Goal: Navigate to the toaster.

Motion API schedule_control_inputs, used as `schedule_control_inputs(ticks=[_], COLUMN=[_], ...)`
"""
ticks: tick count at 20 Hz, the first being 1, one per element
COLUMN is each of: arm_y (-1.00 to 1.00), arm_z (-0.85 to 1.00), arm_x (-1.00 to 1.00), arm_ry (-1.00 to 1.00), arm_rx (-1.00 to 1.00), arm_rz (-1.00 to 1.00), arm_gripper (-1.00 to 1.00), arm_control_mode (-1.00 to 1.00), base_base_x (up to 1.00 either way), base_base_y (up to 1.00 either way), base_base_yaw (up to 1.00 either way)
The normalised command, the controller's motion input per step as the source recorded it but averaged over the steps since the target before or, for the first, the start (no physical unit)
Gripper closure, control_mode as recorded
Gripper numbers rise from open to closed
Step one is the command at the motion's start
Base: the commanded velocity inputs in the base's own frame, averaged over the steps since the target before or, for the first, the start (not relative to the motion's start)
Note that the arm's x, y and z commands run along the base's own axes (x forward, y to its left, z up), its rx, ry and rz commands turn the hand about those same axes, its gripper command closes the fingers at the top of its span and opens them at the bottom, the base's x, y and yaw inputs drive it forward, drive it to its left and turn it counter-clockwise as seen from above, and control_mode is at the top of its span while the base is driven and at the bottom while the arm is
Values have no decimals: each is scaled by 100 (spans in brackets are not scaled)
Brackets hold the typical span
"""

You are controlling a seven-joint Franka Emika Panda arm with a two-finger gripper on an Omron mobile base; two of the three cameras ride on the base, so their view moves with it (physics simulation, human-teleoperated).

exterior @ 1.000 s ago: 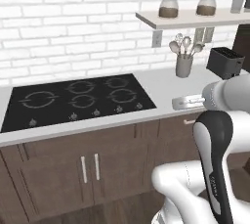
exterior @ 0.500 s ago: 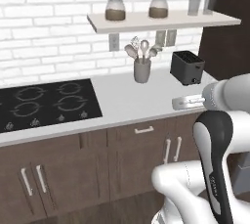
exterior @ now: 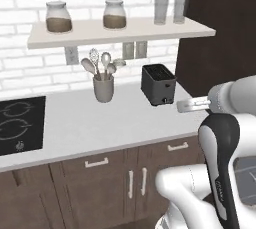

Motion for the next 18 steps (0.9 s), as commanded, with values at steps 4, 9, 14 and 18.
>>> schedule_control_inputs(ticks=[4, 9, 14, 18], arm_y=[0, 0, 0, 0], arm_z=[0, 0, 0, 0], arm_x=[0, 0, 0, 0], arm_ry=[0, 0, 0, 0], arm_rx=[0, 0, 0, 0], arm_rz=[0, 0, 0, 0], arm_gripper=[-100, -100, -100, -100], arm_control_mode=[100, 100, 100, 100], base_base_x=[100, 100, 100, 100], base_base_y=[-96, -93, 1, 2], base_base_yaw=[15, 15, 12, -14])
